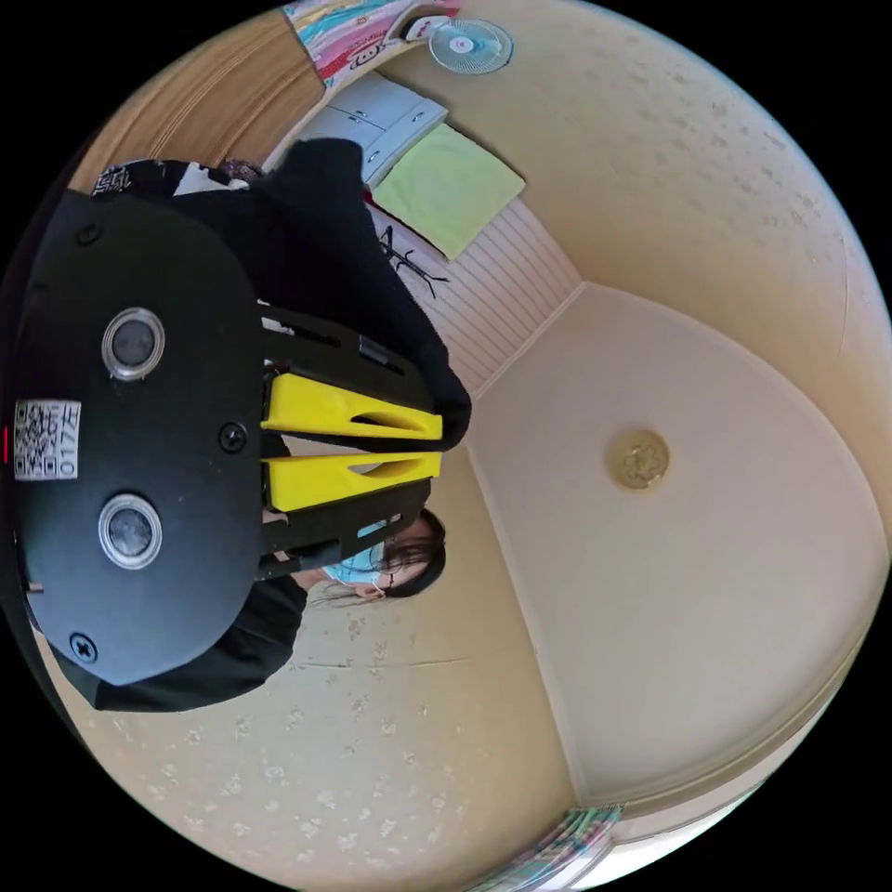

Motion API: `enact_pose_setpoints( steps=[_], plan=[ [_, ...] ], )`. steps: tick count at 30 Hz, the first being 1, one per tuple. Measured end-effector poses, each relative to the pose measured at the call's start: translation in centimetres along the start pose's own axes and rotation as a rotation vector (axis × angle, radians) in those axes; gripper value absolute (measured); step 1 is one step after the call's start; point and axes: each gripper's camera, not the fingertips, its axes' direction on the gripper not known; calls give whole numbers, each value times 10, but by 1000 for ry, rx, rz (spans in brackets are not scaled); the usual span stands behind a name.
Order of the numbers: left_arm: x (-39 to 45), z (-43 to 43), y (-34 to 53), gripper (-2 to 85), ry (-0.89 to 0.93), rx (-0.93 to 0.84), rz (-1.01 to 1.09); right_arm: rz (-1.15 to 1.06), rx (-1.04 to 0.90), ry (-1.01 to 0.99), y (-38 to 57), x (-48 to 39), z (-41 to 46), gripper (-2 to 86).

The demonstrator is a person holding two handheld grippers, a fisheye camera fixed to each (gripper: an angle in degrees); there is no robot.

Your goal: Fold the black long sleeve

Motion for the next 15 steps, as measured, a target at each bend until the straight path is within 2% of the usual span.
enact_pose_setpoints(
  steps=[5,7,10,12,14,15],
  plan=[
    [44,-38,-5,-2,-274,-15,27,-252,20,121,-47,-103,16,27],
    [76,-50,-6,-3,-406,-75,57,-318,22,176,-58,-134,36,26],
    [110,-46,-15,-4,-454,-119,92,-405,103,244,-72,-186,76,25],
    [128,-40,-28,-4,-488,-88,134,-507,122,367,-81,-221,111,24],
    [140,-37,-48,-4,-587,-38,161,-569,147,689,-103,-252,153,23],
    [145,-33,-66,-4,-691,-35,192,-580,149,771,-110,-255,163,23]
  ],
)
